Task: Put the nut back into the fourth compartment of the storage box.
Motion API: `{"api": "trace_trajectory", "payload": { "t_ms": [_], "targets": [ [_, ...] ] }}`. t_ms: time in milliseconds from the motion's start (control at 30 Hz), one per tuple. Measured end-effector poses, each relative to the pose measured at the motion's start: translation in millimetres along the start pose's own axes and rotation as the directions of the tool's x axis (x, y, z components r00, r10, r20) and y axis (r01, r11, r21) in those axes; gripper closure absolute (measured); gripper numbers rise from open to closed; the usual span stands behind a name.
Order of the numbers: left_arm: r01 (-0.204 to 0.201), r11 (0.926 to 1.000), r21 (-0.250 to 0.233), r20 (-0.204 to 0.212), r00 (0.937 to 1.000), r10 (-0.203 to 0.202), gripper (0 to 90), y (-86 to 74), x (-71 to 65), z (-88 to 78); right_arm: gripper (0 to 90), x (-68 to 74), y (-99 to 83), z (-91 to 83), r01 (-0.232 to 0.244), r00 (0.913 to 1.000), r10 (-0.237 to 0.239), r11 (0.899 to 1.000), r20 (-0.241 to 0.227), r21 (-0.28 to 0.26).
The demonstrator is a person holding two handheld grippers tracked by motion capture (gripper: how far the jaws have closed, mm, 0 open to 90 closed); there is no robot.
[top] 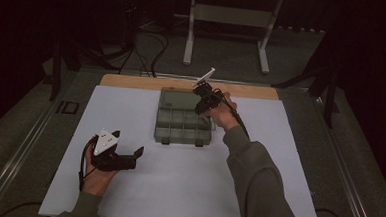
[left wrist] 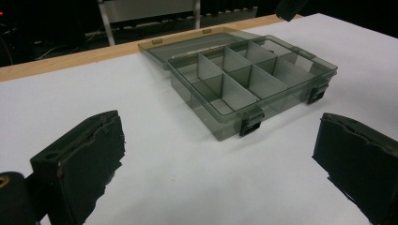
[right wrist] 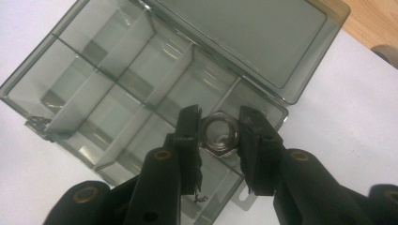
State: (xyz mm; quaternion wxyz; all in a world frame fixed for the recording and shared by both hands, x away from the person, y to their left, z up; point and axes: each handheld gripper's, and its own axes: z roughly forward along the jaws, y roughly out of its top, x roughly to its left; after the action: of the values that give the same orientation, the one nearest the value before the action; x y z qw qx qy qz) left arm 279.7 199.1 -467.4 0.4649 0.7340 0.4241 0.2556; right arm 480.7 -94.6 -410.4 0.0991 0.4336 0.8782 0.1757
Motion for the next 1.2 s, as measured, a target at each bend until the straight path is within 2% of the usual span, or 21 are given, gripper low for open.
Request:
{"api": "trace_trajectory", "payload": {
  "t_ms": [333,533,733,767,800,900,1000,1200],
  "targets": [
    [-0.003,1.0,0.003,0.0,1.0,0.003,2.5,0.1,-0.9,0.6,70.2,-5.3,-1.7,7.3,-0.022,0.9998,0.022,0.999,-0.002,0.028],
    [0.003,1.0,-0.002,-0.001,1.0,-0.003,2.5,0.2,-0.2,-0.1,70.1,-10.5,-4.3,14.4,-0.056,0.9984,0.056,0.998,0.003,0.033],
    [0.0,1.0,-0.002,0.0,1.0,0.0,2.5,0.5,-0.4,-1.1,68.8,-10.3,-5.0,19.6,-0.068,0.9977,0.068,0.997,0.002,0.02],
    [0.002,1.0,-0.003,-0.001,1.0,-0.002,2.5,0.5,-0.5,-1.2,61.0,-9.6,-4.6,19.5,-0.066,0.9978,0.066,0.998,-0.002,0.009],
    [0.001,1.0,-0.003,-0.002,1.0,-0.001,2.5,0.4,-0.3,-1.4,57.2,-9.5,-4.0,18.9,-0.068,0.9977,0.068,0.998,-0.004,-0.001],
    [0.01,0.9999,-0.008,0.001,0.9999,-0.01,2.5,0.3,0.7,-1.8,50.2,-9.2,-3.1,14.1,-0.068,0.9974,0.066,0.997,-0.027,-0.042],
    [0.018,0.9998,-0.009,0.004,0.9998,-0.018,2.5,0.1,1.7,-1.5,40.3,-8.6,-2.8,8.2,-0.04,0.9991,0.039,0.996,-0.018,-0.084],
    [0.018,0.9998,-0.01,0.003,0.9998,-0.018,2.5,0.9,0.8,-1.3,23.7,-13.9,-5.6,0.6,-0.054,0.9986,0.053,0.988,-0.008,-0.147]
  ]
}}
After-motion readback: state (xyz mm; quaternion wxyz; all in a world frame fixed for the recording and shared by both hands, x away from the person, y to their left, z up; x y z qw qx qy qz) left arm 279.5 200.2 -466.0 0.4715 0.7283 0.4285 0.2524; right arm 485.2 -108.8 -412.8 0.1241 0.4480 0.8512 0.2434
